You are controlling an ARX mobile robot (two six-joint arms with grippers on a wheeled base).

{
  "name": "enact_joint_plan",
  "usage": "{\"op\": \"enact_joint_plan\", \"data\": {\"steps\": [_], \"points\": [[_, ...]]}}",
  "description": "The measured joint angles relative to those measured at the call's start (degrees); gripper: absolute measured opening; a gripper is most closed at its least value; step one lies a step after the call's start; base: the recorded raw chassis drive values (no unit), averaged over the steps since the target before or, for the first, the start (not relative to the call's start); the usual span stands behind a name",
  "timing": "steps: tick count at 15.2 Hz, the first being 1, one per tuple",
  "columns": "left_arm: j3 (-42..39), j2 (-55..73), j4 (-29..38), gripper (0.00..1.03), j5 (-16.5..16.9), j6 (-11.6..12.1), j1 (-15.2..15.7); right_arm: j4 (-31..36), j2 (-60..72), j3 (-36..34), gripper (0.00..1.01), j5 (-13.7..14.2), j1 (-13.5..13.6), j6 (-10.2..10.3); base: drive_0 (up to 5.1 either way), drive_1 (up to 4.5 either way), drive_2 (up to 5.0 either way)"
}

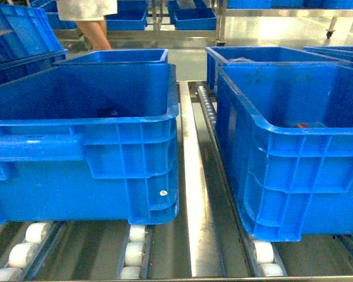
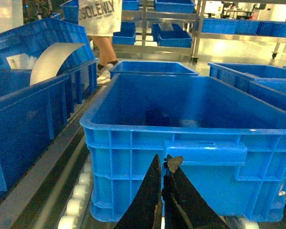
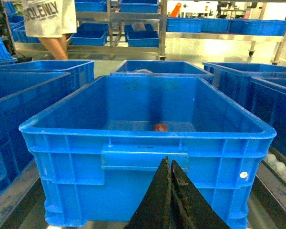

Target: Sort blue parts and orange caps into right shelf containers

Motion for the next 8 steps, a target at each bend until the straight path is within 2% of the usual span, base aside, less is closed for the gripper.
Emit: {"op": "enact_joint_plan", "data": {"steps": [8], "points": [[0.0,-5.6,-5.6,0.02,0.0,0.0,0.0,-5.6,-5.4,0.0,0.01,0.0,0.0,0.0,0.0,0.0,0.0]]}}
